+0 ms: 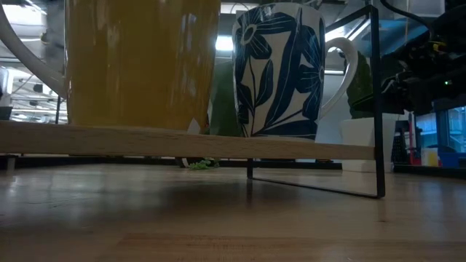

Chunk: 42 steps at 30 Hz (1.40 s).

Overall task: Place coffee mugs
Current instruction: Put the white blue patterned mug at the top left corner of the shelf

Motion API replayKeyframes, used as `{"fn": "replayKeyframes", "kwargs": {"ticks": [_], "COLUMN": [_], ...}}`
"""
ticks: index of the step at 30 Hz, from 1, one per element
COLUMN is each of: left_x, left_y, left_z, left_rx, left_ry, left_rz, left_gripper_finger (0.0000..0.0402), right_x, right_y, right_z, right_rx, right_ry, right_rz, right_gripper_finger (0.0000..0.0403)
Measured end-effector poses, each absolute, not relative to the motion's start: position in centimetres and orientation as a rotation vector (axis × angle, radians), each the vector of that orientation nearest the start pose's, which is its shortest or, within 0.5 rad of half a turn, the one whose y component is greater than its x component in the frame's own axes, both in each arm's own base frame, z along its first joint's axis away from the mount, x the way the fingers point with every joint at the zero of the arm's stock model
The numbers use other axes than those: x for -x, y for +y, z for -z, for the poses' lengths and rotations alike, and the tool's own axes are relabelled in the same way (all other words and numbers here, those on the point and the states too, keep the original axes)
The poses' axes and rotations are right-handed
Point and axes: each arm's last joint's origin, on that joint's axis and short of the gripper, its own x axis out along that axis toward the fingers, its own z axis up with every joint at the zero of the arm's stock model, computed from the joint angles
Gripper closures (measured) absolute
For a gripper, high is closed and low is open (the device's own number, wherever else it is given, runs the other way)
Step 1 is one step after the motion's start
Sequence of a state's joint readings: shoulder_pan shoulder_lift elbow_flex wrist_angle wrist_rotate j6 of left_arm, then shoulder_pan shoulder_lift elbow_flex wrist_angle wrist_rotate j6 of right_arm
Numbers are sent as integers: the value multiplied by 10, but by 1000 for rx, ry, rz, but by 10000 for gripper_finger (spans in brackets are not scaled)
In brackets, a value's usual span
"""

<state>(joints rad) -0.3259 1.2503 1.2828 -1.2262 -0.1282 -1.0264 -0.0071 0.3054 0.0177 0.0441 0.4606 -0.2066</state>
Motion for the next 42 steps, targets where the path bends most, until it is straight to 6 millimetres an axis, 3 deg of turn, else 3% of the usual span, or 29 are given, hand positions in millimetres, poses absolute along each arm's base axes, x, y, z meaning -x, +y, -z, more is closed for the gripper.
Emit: {"fn": "replayKeyframes", "kwargs": {"ticks": [4,17,31,42], "left_x": [-197,-195,-216,-219], "left_y": [-97,-159,-177,-183], "left_z": [-328,-305,-287,-277], "left_rx": [703,829,776,737], "left_ry": [1129,1245,1298,1336], "left_rz": [-460,-452,-514,-518], "left_gripper_finger": [385,385,385,385], "right_x": [-111,-111,-111,-111], "right_y": [-14,-13,-13,-13], "right_z": [-148,-148,-148,-148], "right_rx": [258,264,265,266], "right_ry": [287,288,289,288], "right_rz": [439,430,430,430], "right_gripper_finger": [260,260,260,260]}}
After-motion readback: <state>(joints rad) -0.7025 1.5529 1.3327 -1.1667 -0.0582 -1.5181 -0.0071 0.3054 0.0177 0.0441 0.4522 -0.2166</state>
